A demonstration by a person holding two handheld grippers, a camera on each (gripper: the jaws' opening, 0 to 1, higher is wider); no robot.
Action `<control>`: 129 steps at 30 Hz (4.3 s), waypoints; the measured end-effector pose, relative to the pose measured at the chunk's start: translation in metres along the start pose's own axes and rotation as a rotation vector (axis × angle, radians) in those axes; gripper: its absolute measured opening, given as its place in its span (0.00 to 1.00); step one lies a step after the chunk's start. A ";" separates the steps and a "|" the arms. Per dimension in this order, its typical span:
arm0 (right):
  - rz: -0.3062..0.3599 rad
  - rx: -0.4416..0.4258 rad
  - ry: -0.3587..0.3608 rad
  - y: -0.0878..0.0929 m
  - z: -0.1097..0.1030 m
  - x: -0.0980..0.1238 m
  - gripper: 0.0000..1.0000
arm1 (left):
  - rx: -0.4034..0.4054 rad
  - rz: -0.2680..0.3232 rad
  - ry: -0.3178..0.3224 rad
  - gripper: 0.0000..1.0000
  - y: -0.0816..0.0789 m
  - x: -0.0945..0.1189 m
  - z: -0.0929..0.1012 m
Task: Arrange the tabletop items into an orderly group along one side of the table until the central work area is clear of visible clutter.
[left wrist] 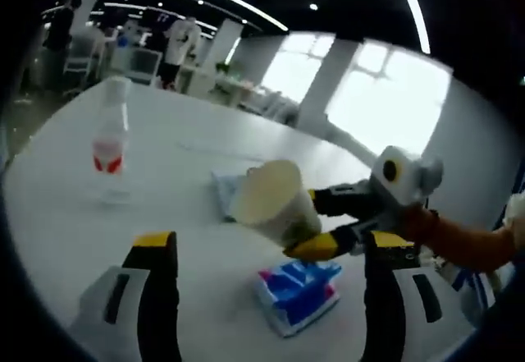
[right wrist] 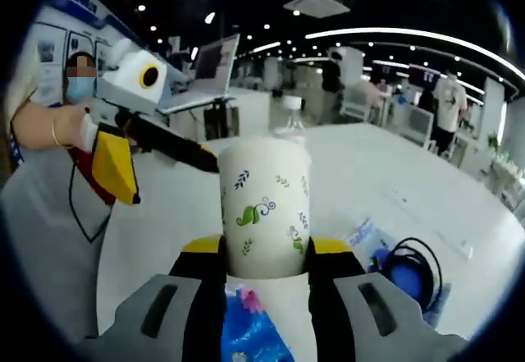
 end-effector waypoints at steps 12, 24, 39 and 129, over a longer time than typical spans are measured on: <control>0.057 -0.068 -0.024 -0.004 -0.013 -0.001 0.38 | 0.108 0.017 0.064 0.59 -0.002 -0.014 0.011; 0.056 -0.048 -0.029 -0.006 -0.020 0.003 0.38 | 0.116 -0.014 0.063 0.39 0.007 -0.016 0.018; 0.034 -0.052 0.008 -0.008 -0.018 0.006 0.39 | -0.107 -0.037 0.029 0.37 0.000 -0.016 0.029; -0.159 -0.313 0.297 0.067 -0.002 0.107 0.99 | -0.497 -0.218 -0.383 0.37 -0.025 -0.098 -0.119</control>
Point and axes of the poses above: the point that each gripper's makers call its tool centre point, and the gripper's own axes: x roughly backward along the fingers, z roughly to its right, y roughly out of its underside, the point moved 5 cm from there along x, roughly backward along the fingers, and after that the axes turned 4 degrees about y, right-handed, at the moved point
